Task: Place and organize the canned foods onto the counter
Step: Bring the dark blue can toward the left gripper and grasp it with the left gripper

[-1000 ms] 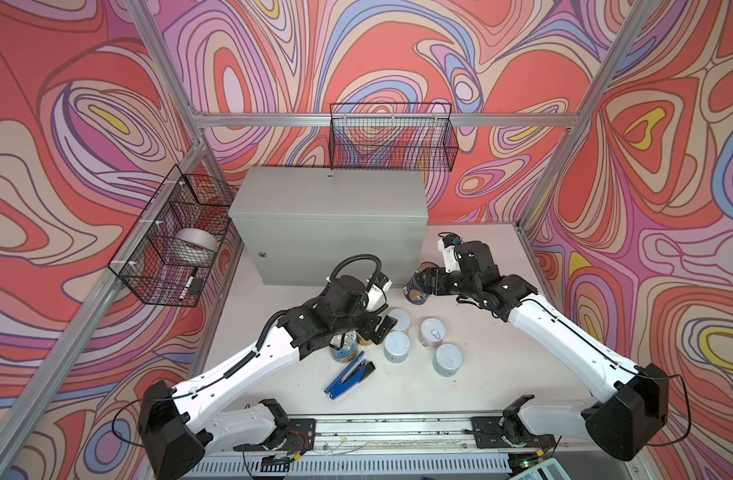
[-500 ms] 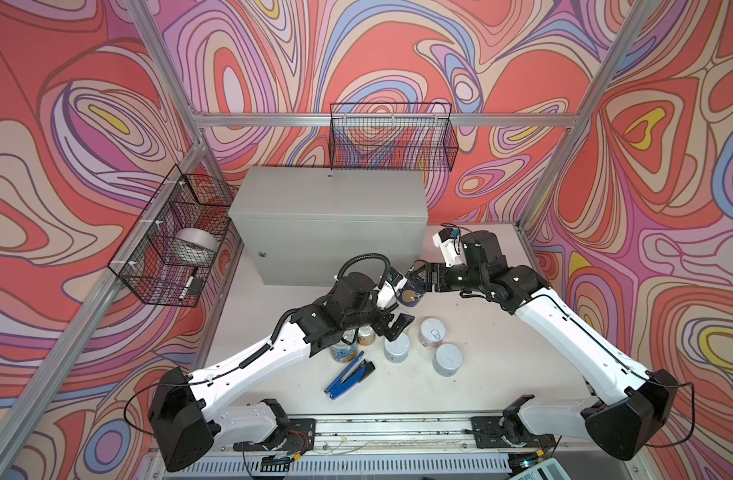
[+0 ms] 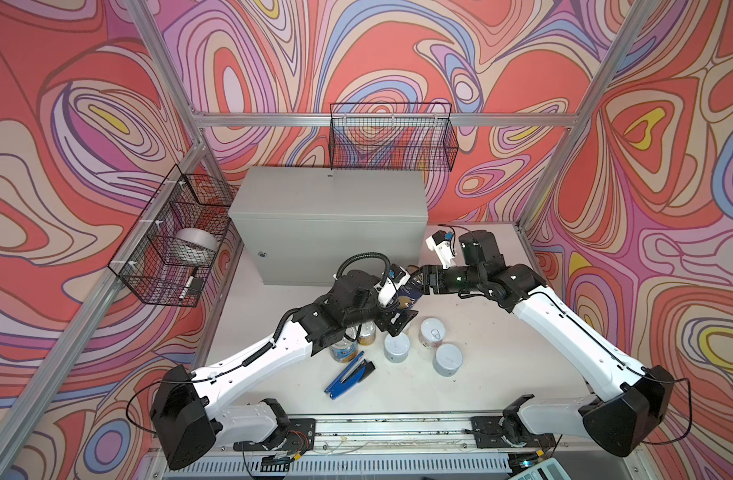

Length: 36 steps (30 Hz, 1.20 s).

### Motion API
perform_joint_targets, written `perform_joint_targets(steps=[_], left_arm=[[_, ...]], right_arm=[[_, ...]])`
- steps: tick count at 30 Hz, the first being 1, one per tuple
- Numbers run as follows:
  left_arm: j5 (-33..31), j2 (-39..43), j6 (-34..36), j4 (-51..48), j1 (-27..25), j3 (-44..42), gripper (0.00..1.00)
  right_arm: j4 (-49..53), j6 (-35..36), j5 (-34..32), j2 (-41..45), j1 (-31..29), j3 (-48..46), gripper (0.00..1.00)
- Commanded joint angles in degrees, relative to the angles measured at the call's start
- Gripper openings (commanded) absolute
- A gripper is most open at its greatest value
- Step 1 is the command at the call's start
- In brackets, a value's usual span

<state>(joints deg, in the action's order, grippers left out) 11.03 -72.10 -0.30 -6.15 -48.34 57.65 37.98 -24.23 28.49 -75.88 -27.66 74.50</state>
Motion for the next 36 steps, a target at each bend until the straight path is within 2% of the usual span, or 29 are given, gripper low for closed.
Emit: perform_joint_targets(steps=[1,13,22,36], left_arm=[[0.4,-1.1,1.2,1.2,-0.2,0.9,1.0],[-3.7,-5.0,1.4,4.7,0.0,1.8,1.0],[-3.0,-7.7,2.1,7.8,1.6,3.6,0.94],[-2.9,-6.7,1.4,12.1,2.3,2.3,0.67]], right_arm=[[-9.2,-2.0,5.6,1.2,0.0,2.2,0.53],[-10.3,-3.1,6.5,2.1,0.0,0.9,0.52],[-10.2,-3.4,6.3,2.2,0.0,0.7,0.53],[-9.5,-3.9,5.8,1.7,0.0,0.4,0.54]])
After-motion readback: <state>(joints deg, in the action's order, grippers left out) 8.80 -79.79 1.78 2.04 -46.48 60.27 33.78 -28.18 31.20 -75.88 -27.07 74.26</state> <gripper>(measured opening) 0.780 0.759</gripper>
